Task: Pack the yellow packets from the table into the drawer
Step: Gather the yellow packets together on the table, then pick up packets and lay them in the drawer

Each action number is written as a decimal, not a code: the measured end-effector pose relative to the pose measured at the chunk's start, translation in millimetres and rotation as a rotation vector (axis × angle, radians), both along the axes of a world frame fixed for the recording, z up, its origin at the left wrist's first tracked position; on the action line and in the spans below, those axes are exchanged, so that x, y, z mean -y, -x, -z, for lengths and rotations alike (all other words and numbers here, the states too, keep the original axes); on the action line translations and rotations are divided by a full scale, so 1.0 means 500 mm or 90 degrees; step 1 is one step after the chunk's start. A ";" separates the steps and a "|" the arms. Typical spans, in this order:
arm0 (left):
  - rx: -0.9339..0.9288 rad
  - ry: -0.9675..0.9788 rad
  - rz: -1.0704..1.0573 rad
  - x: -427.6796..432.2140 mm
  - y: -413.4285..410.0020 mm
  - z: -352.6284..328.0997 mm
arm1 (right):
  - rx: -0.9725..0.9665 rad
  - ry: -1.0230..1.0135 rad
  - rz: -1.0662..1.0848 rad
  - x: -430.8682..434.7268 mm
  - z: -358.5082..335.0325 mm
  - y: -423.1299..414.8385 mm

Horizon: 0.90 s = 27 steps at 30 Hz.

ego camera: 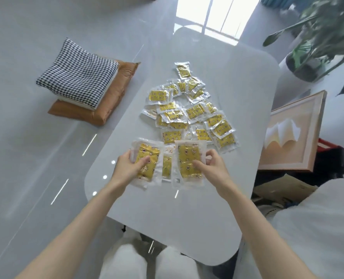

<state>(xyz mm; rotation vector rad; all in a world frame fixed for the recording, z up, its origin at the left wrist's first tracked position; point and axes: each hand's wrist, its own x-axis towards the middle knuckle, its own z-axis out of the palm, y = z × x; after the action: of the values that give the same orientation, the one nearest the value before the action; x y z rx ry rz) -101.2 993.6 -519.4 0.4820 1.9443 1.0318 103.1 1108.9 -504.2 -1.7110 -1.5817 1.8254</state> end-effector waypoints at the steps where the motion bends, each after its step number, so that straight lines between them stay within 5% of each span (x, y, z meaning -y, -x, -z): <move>1: -0.003 -0.022 -0.006 0.006 0.011 -0.032 | -0.023 -0.007 -0.002 0.003 -0.033 0.012; 8: -0.010 -0.106 -0.039 0.095 0.132 -0.202 | -0.059 -0.022 -0.022 0.095 -0.196 0.128; 18: -0.006 -0.150 0.010 0.348 0.401 -0.290 | -0.168 0.030 0.049 0.324 -0.244 0.399; 27: 0.001 -0.139 0.037 0.438 0.643 -0.336 | -0.394 0.295 0.165 0.424 -0.286 0.645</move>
<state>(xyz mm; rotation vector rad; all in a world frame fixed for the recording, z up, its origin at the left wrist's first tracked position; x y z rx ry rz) -422.7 774.8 -351.7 0.6555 1.8143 1.2127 -219.4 896.9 -361.4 -1.2111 -0.7040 2.3752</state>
